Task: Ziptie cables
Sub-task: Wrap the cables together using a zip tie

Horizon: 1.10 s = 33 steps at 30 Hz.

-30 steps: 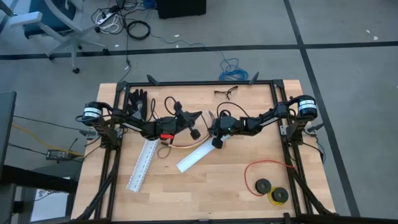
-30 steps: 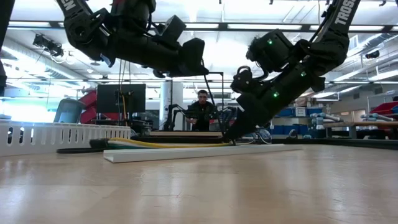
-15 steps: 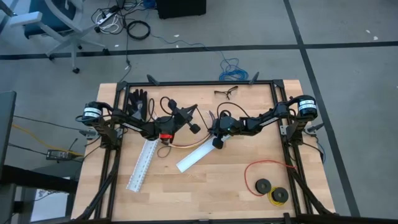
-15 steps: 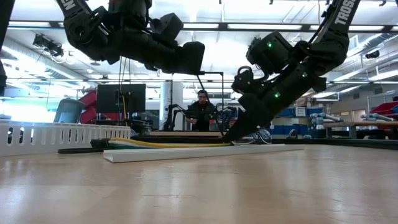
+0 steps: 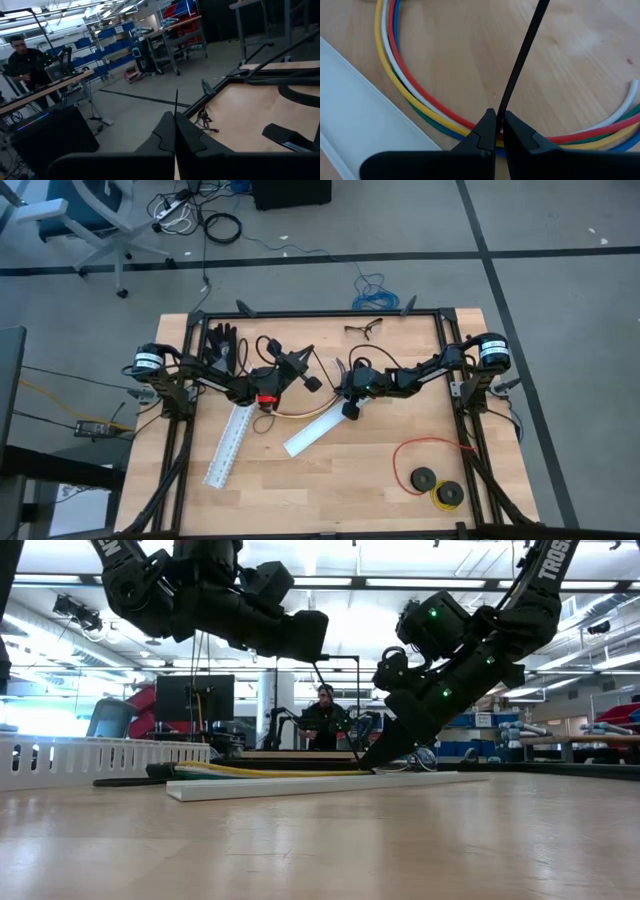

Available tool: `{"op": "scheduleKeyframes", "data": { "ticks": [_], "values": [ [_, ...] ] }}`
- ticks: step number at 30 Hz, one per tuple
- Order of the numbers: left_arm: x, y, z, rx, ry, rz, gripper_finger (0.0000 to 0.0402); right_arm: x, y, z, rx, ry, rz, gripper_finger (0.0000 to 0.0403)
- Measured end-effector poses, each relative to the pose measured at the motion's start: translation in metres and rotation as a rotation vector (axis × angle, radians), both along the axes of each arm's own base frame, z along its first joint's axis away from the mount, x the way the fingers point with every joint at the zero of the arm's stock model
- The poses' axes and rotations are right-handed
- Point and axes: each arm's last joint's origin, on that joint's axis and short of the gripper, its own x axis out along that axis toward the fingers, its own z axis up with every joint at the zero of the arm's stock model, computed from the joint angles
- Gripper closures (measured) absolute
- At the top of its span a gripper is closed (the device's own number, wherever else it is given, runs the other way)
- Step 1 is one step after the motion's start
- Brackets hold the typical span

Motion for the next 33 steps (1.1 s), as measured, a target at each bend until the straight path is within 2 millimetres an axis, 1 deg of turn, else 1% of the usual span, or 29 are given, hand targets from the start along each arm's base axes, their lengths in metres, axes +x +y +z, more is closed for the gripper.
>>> {"op": "scheduleKeyframes", "data": {
  "ticks": [6,11,17,21,23,27,30,33],
  "values": [
    [0.000,0.000,0.000,-0.020,-0.020,-0.001,0.0398,0.000,0.000,0.000,0.001,-0.004,0.001,0.0382],
    [0.001,-0.001,-0.004,-0.092,-0.047,-0.070,0.0375,0.002,0.000,0.002,0.000,-0.039,0.005,0.0379],
    [0.003,-0.004,-0.014,-0.197,-0.026,-0.159,0.0337,0.002,0.000,0.003,-0.004,-0.043,0.007,0.0350],
    [0.003,-0.004,-0.019,-0.223,0.003,-0.184,0.0313,0.003,-0.003,0.005,-0.033,-0.056,0.018,0.0326],
    [0.004,-0.005,-0.019,-0.229,0.004,-0.211,0.0304,0.003,-0.006,0.011,-0.067,-0.082,0.018,0.0315],
    [0.005,-0.007,-0.022,-0.280,0.011,-0.295,0.0293,0.000,-0.014,0.033,-0.141,-0.143,-0.014,0.0296],
    [0.004,-0.008,-0.026,-0.299,0.056,-0.333,0.0291,-0.005,-0.018,0.053,-0.182,-0.187,-0.021,0.0284],
    [0.004,-0.011,-0.030,-0.307,0.103,-0.340,0.0290,-0.013,-0.020,0.071,-0.185,-0.199,-0.033,0.0277]
  ]
}}
